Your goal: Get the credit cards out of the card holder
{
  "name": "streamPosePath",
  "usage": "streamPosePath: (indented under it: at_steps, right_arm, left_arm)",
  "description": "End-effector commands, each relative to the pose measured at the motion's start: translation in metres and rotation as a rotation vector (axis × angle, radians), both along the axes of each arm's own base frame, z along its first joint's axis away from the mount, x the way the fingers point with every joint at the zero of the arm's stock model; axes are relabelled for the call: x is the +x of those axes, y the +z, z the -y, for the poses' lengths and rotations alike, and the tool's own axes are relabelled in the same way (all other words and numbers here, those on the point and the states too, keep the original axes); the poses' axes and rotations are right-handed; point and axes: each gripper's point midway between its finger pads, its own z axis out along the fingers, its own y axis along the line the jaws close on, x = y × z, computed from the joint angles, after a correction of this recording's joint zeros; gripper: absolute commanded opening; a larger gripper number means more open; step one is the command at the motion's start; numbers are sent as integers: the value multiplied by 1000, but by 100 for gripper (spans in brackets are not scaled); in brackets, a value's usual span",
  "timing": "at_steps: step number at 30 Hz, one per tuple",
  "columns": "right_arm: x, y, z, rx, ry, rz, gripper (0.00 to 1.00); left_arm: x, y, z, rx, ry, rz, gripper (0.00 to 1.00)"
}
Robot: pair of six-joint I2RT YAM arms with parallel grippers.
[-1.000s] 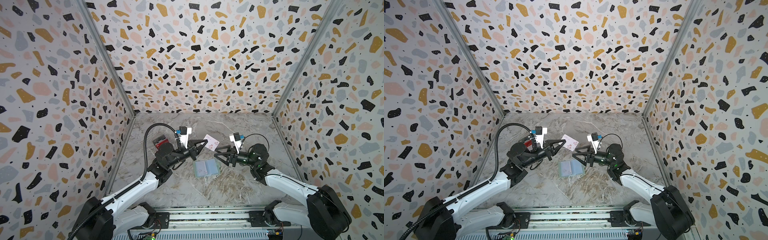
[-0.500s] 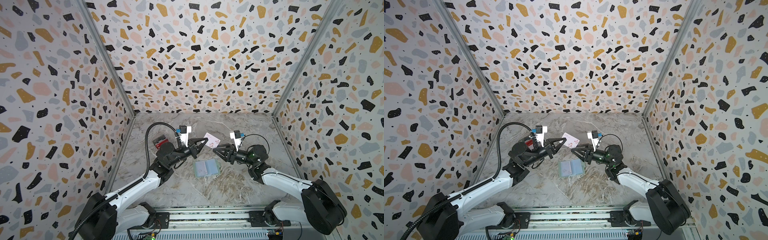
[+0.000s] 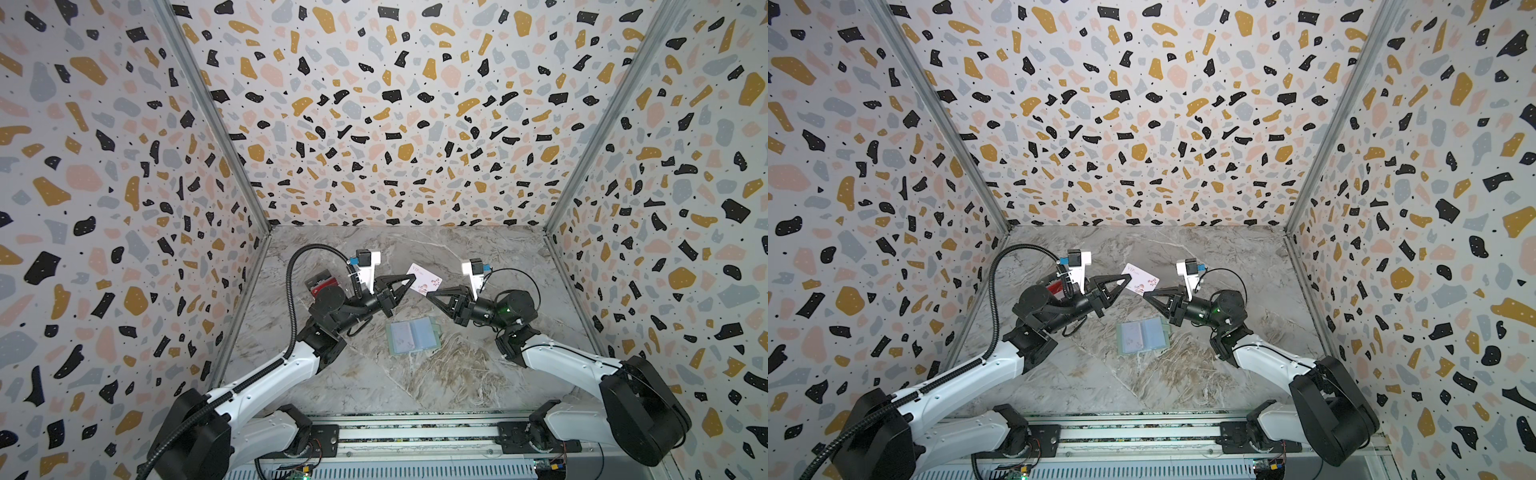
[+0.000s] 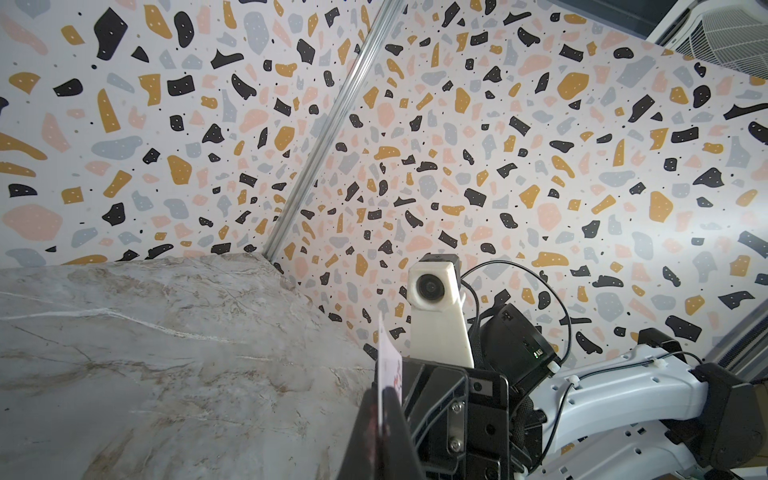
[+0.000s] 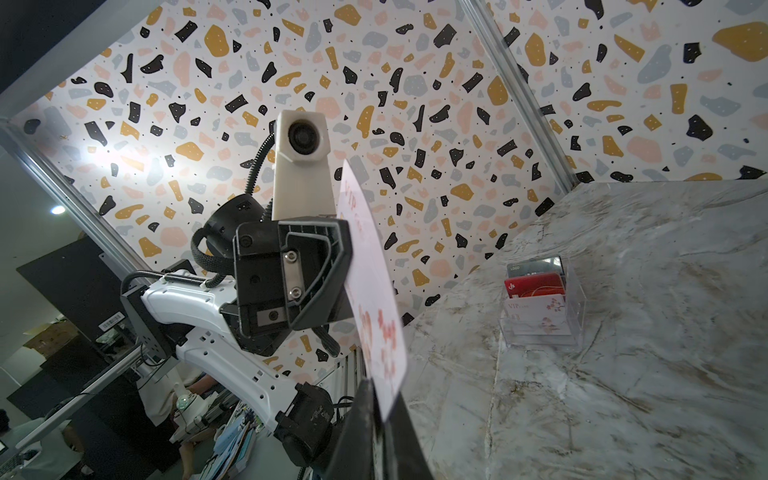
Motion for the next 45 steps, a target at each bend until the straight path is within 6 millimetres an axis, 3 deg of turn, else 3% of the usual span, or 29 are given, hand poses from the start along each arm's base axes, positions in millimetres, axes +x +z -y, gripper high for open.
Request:
streamPosePath:
  at_steps: [1,7,10,14,17,23,36,45]
  right_arm:
    - [-5,24,2,44,11,82,5]
    - [-6,12,10,-18,5,95,0]
    - [-7,2,14,-83,1,107,0]
    - [-8,-14,14,-213,16,121,0]
    - [-13,-27,13,-312,61,127,0]
    - [-23,-42,15,-440,128,153,0]
    - [-45,-50,4,-542,282,184,0]
    - [-55,-49,-9,-575,343,236,0]
  left_arm:
    - [-2,6,-4,1,15,32,19]
    - [3,-7,-12,97,88,32,52]
    - [6,-15,-18,186,124,35,62]
    - [10,-30,-27,369,165,37,68]
    - [7,-37,-33,538,159,68,69]
    - [-13,-29,-39,741,61,214,69]
    - [-43,-37,-31,918,-212,333,61]
    - [-57,-47,-24,955,-385,340,49]
